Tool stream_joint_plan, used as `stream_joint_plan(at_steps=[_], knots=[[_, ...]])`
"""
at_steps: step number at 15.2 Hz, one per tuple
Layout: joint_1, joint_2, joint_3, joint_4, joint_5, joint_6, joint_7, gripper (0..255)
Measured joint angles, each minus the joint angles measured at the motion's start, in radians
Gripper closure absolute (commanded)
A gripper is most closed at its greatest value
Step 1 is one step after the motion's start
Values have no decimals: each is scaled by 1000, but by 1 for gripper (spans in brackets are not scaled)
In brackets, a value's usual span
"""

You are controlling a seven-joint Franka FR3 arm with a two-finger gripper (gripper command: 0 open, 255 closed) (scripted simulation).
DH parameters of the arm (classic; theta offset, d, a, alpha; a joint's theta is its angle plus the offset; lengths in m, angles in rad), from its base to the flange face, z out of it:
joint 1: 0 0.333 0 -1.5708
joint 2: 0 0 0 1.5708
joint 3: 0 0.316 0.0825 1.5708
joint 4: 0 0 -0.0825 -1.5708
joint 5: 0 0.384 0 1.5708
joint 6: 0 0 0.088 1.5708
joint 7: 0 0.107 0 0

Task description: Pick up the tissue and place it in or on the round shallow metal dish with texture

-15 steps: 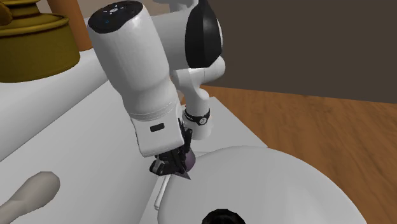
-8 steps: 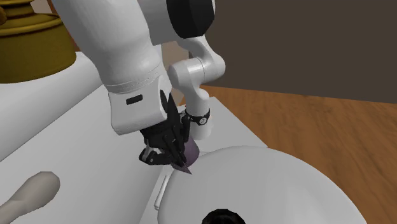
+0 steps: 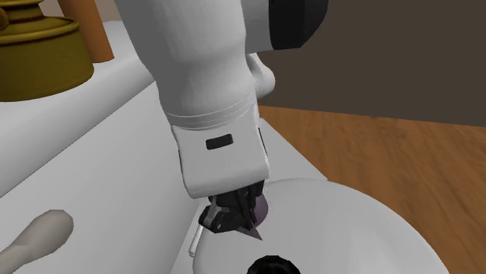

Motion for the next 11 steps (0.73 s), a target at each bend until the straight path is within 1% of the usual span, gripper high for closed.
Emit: stream_joint_plan(at_steps=[4,6,8,11], knots=[[44,103,18,100,64,-8,31,255],[63,175,23,173,106,-19,38,255],[71,203,29,181,124,-4,42,255],[73,218,29,159,136,30,34,255]])
